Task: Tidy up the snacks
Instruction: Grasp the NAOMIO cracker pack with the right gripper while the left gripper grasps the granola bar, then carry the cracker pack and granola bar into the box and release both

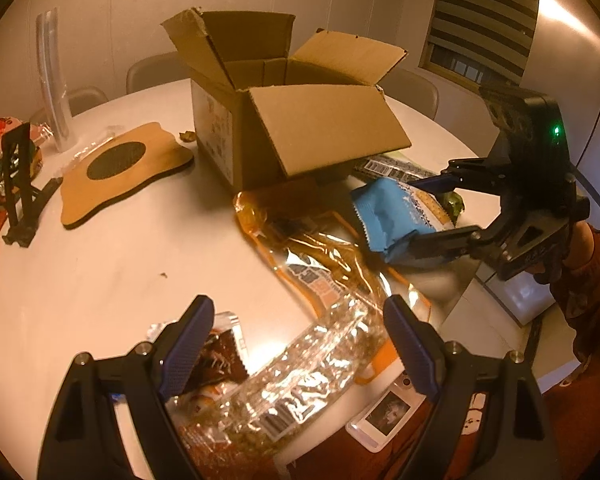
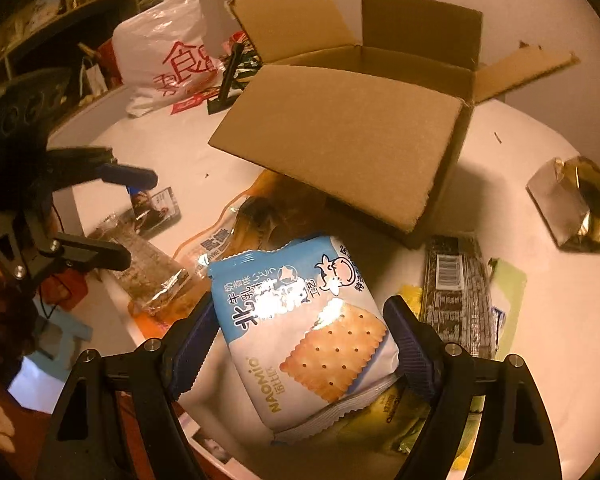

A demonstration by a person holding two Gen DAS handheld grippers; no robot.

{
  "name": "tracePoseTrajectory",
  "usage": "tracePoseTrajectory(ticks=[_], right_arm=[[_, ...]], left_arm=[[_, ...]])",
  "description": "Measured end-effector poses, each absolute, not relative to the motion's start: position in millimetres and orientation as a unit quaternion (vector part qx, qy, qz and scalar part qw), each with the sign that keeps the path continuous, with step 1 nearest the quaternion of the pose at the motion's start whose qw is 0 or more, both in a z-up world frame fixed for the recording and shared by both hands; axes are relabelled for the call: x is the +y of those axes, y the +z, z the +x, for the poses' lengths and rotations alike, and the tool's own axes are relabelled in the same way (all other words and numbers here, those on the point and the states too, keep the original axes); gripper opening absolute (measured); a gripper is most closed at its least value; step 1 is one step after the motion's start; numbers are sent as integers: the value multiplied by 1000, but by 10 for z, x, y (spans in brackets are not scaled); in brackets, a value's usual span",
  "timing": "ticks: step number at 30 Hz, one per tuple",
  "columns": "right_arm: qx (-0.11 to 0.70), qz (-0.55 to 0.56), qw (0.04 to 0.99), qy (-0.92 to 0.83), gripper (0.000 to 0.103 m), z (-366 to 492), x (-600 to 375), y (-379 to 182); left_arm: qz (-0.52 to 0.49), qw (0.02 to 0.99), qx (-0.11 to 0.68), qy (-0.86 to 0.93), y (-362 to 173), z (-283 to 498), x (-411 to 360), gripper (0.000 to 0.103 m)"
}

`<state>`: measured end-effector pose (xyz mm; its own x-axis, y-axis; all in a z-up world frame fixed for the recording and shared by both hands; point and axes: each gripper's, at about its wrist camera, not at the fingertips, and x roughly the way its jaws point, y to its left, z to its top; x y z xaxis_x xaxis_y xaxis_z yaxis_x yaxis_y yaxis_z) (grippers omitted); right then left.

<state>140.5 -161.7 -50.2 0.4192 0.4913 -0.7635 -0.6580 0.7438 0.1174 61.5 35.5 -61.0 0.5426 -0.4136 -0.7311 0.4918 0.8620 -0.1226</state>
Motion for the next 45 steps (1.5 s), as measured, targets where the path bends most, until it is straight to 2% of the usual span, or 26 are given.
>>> tracePoseTrajectory(ticks=[11,16,20,25,35,45], right_arm=[[423,-115,824,359,83,1180,-1648,-457],[424,-134,811,380,78,1308,-1642,-583],[417,-125,816,380,63,1350,-1638,-605],[427,-121,828,343,63,1315,-1589,-600],[428,-108,829,344,63,1306,-1583,-598],[411,-105,837,346,63,1179,-1639,-449]], left_arm=[[75,860,405,-302,-745,560,349,84],[81,847,412,-328,-809,565,356,77],[101,840,410,-340,-808,511,352,73],[136,830,418,-343,-853,473,334,62],[124,825,424,-353,-871,545,300,42],[101,840,416,-334,-699,586,368,40]])
